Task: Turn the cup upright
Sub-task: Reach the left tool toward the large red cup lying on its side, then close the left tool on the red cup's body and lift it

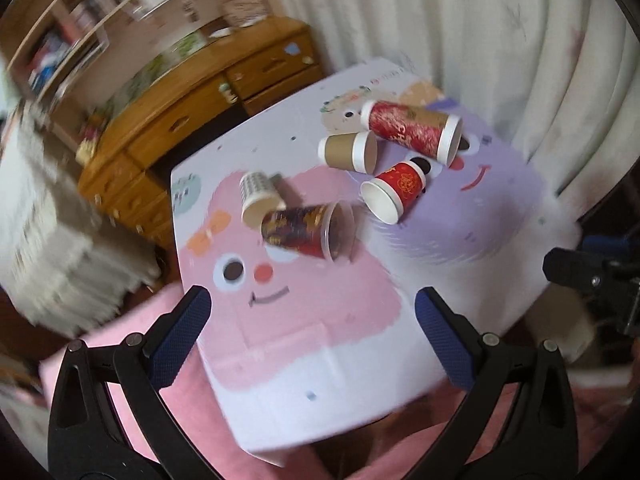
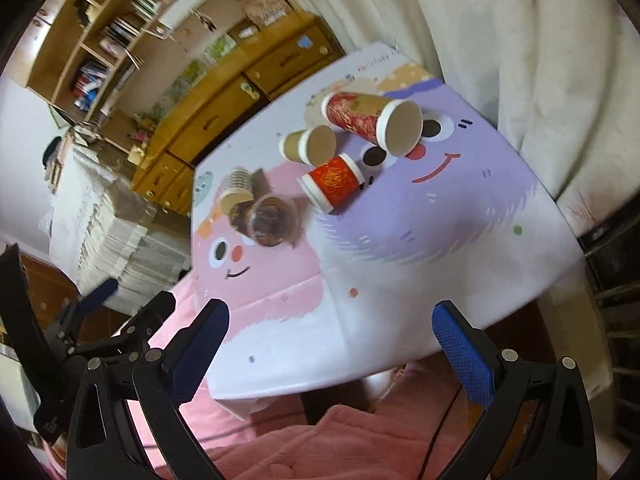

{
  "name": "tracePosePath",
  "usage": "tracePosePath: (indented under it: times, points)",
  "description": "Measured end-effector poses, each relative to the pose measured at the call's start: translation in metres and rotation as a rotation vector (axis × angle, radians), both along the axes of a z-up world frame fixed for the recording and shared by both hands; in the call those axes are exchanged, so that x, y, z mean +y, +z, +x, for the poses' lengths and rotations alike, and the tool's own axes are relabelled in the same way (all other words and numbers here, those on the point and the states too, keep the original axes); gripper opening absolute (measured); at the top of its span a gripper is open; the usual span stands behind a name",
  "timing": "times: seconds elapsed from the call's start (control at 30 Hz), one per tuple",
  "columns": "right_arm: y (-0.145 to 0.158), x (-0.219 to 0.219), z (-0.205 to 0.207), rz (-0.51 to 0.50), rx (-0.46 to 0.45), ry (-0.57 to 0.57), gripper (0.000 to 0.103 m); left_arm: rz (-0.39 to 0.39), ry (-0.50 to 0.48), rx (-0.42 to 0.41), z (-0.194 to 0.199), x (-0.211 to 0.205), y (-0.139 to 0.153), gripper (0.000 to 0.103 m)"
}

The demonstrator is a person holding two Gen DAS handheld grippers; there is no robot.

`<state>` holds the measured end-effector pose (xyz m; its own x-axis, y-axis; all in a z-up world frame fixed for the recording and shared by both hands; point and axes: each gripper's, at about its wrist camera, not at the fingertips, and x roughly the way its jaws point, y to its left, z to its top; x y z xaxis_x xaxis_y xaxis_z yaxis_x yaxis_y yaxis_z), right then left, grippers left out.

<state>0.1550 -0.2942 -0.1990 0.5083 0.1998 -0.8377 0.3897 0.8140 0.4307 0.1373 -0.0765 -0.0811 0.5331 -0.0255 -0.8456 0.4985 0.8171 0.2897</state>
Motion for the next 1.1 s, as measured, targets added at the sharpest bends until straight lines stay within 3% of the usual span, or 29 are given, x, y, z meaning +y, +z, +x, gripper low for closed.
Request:
tracePosePath:
  times: [0.17, 0.4, 0.53, 0.77, 0.93, 1.03, 1.1]
  points:
    - [-0.031, -0.046, 0.062, 0.004, 0.083, 0.031, 0.103, 0.104, -0.163, 0.039, 0.060, -0.071, -0.022, 0.101]
    - [-0.075, -0.101, 0.134, -0.153, 0.205, 0.150, 0.103, 0.281, -0.440, 0.041, 0.131, -0.180, -0.056, 0.101]
    - [-0.102, -0.123, 0.167, -0.254, 0.267, 0.233, 0.103, 0.402, -0.608, -0.005, 0.153, -0.240, -0.096, 0.101]
    - [-0.158, -0.159, 0.203, -0.256, 0.365, 0.284, 0.103, 0.579, -0.856, -0.024, 0.162, -0.297, -0.176, 0.100]
    - [-0.192, -0.184, 0.220, -0.216, 0.411, 0.285, 0.103, 0.630, -0.975, 0.040, 0.178, -0.319, -0.214, 0.099]
    - [-0.205, -0.196, 0.230, -0.200, 0.425, 0.282, 0.103, 0.624, -1.018, 0.125, 0.193, -0.336, -0.235, 0.099]
    - [-0.213, -0.204, 0.240, -0.186, 0.422, 0.282, 0.103, 0.618, -1.032, 0.111, 0.202, -0.348, -0.245, 0.100]
